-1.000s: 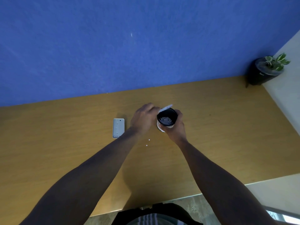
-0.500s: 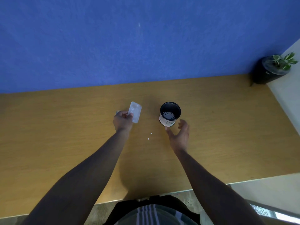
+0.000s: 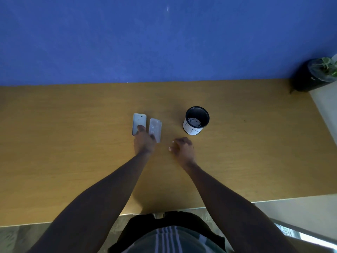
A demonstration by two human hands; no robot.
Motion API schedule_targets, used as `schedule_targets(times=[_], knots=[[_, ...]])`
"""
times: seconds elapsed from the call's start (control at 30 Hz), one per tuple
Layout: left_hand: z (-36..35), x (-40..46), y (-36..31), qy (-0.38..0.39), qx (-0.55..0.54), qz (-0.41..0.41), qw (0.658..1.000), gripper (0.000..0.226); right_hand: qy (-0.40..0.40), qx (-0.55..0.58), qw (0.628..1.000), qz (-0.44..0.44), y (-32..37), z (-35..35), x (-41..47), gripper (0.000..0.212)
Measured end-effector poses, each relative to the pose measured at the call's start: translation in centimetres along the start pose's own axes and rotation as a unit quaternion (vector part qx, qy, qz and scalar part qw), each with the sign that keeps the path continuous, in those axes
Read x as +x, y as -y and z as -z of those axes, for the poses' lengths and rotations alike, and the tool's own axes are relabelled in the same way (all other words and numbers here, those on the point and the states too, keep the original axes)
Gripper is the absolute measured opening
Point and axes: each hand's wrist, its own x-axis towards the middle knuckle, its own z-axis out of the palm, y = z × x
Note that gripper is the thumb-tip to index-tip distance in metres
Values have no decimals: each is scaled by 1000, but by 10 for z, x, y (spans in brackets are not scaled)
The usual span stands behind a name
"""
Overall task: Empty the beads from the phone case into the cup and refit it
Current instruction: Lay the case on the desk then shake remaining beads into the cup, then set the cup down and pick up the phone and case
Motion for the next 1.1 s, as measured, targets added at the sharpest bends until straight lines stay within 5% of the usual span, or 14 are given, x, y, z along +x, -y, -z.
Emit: schedule_targets(times=[0.13, 0.33, 0.67, 1.1], knots=[[2, -9, -1, -6, 44, -20, 999, 41, 3, -34, 999, 16, 3, -2, 1, 42], [2, -18, 9, -6, 68, -62, 996, 41, -6, -75, 996, 40, 6, -4, 2, 18], [-16, -37, 45, 44, 127, -269, 954, 18, -37, -92, 993, 58, 4, -8, 0, 21], [-30, -35, 33, 91, 98, -292, 947, 20, -57, 50, 997, 16, -7, -1, -3, 13]])
